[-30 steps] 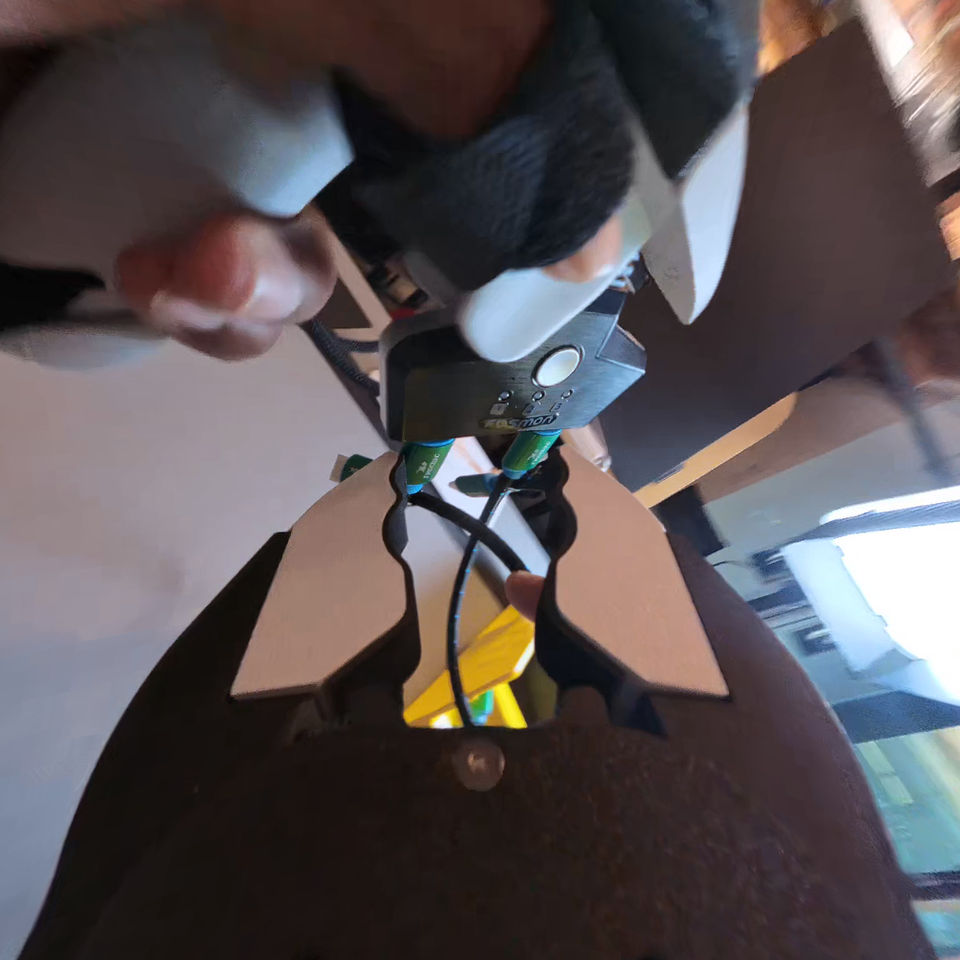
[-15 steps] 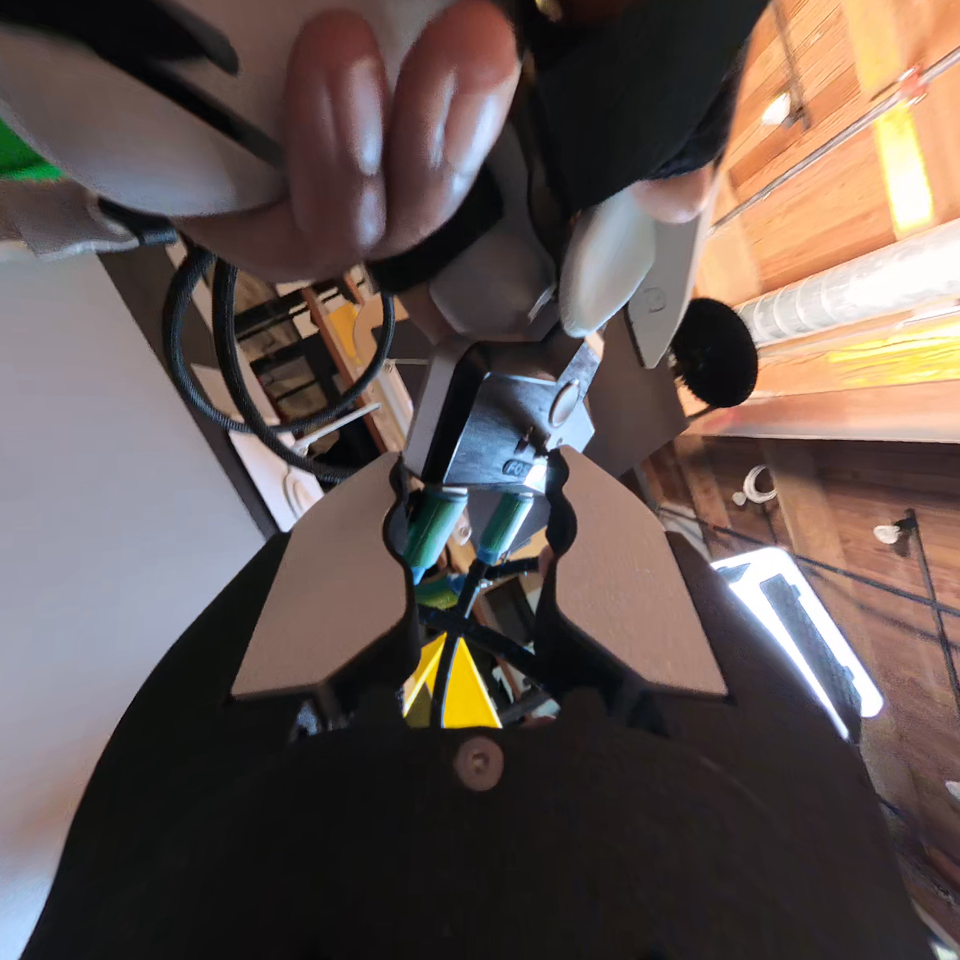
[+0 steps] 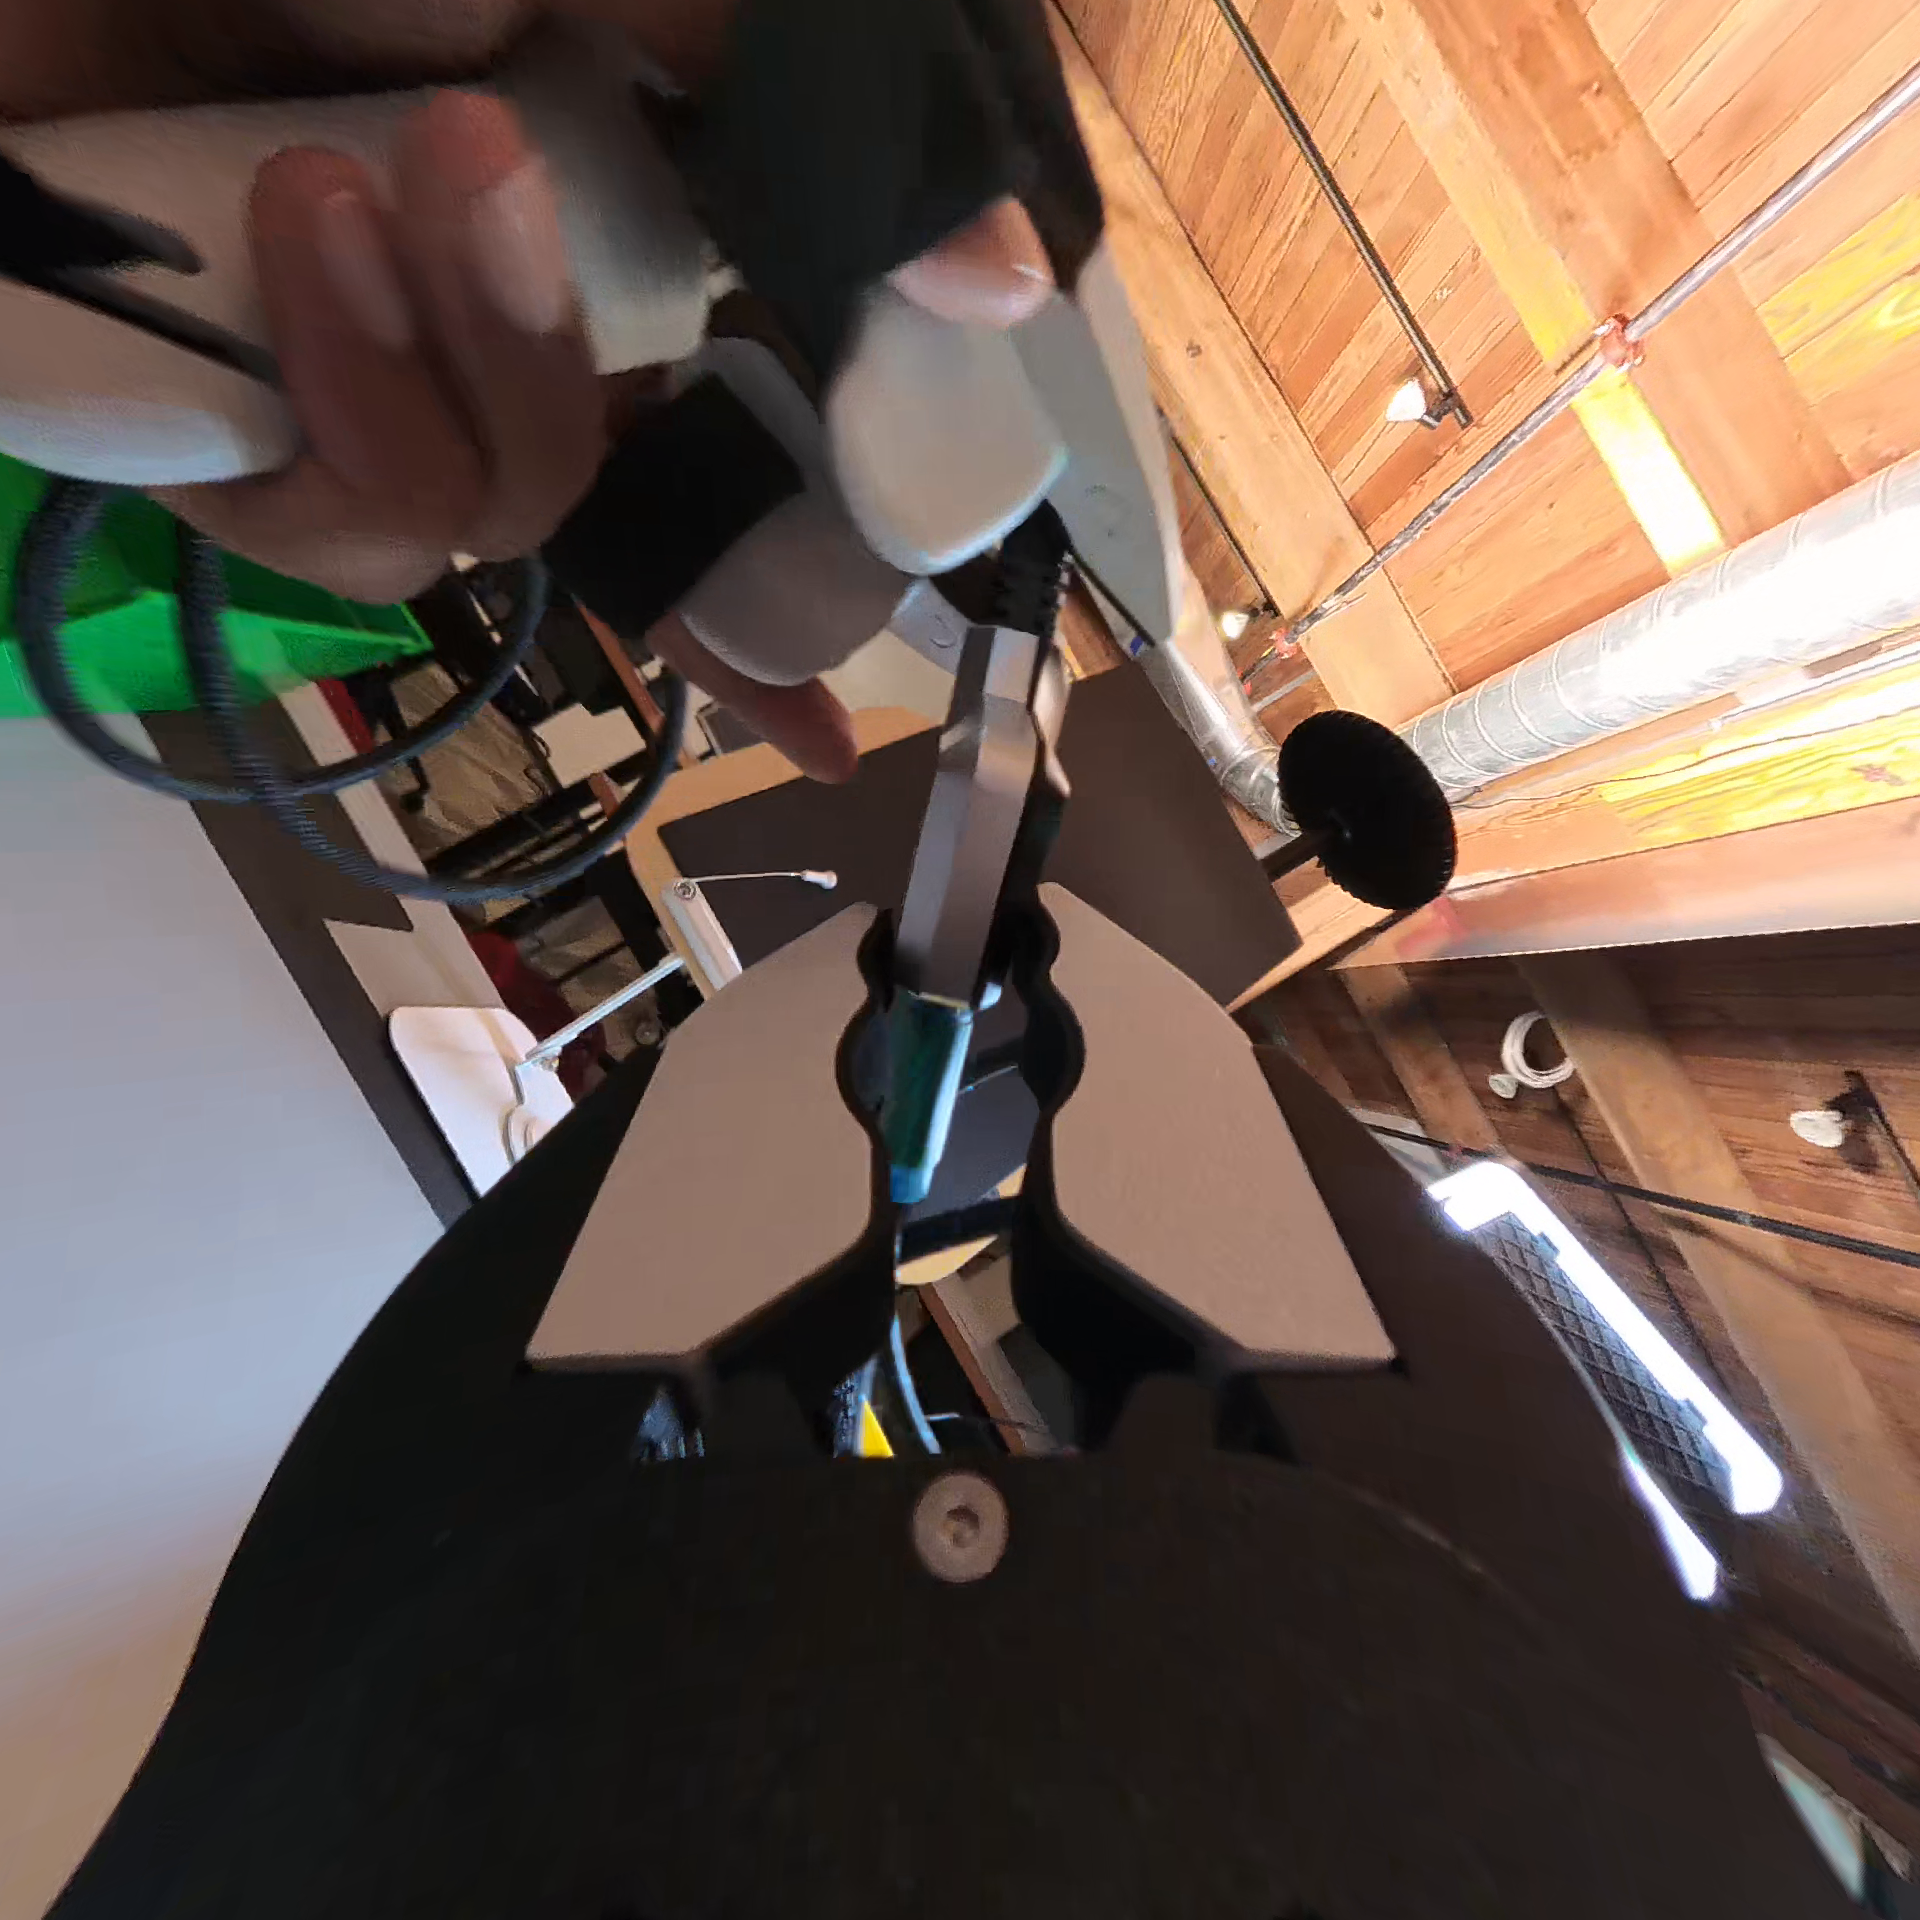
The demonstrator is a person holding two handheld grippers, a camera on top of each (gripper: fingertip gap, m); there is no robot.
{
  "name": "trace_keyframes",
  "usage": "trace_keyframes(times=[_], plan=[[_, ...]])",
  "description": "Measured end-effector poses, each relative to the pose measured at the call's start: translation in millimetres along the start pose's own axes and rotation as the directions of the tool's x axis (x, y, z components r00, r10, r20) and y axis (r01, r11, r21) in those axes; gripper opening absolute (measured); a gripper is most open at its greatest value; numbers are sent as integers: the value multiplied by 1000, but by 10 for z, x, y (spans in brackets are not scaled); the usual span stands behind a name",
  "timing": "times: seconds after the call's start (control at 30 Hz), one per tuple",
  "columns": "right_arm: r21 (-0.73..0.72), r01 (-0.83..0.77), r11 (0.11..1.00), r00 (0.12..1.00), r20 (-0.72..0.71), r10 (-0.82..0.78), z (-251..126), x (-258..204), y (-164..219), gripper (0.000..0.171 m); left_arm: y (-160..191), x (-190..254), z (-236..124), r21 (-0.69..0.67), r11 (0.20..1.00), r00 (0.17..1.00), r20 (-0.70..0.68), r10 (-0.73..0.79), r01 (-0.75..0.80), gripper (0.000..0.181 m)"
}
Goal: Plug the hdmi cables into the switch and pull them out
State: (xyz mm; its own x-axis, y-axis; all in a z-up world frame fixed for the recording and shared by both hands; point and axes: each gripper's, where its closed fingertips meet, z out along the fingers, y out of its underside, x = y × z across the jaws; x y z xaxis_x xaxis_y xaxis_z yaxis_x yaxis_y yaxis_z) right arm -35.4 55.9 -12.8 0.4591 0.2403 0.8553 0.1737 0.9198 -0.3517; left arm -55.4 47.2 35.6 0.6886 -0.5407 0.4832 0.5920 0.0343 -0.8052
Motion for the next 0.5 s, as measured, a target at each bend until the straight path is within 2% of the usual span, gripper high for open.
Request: trace_keyframes(times=[0.2,0.27,0.33,0.5], plan=[[19,-172,985,978,127,168,-41,301,7,20,48,189,-44,-174,948,964,-47,262,-267,42],[-40,-214,976,960,176,218,-26,364,91,20,150,234,-99,-282,895,938,-77,339,-346,33],[-71,-284,956,931,220,292,-42,433,155,20,269,284,-150,-370,831,908,-123,400,-416,32],[-143,-210,967,938,249,241,-102,565,407,20,176,444,-236,-376,672,755,-135,642,-638,26]])
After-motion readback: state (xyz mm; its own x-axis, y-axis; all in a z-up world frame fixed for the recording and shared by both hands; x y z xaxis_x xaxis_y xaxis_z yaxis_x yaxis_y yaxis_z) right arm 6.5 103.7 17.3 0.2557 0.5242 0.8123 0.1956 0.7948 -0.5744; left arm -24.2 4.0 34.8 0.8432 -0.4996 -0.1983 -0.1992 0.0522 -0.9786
